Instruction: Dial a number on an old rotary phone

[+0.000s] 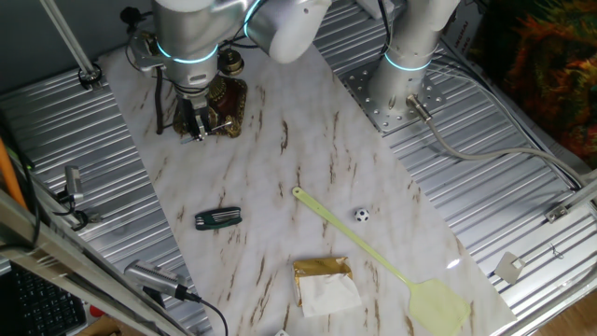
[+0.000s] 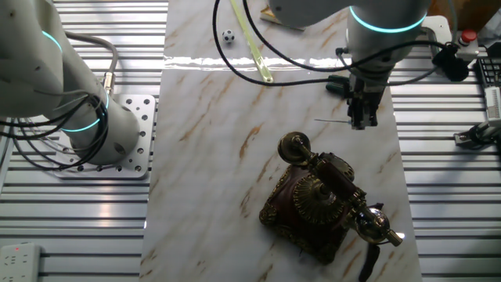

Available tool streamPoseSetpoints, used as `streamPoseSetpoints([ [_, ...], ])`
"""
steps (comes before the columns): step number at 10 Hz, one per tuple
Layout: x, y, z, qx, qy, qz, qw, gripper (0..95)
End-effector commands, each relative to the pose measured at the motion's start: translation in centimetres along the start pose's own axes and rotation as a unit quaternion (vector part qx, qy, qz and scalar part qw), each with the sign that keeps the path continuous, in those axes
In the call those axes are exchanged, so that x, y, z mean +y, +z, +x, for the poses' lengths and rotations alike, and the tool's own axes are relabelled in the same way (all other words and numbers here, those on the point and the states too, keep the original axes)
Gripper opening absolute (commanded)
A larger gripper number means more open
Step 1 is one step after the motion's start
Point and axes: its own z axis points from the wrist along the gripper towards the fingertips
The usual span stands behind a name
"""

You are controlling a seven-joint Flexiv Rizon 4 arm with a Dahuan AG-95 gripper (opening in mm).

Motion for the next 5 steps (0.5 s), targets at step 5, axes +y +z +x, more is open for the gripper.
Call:
streamPoseSetpoints([
  [5,-0.10,-0.39,0.35,-0.001,0.005,-0.001,1.0000,0.0],
])
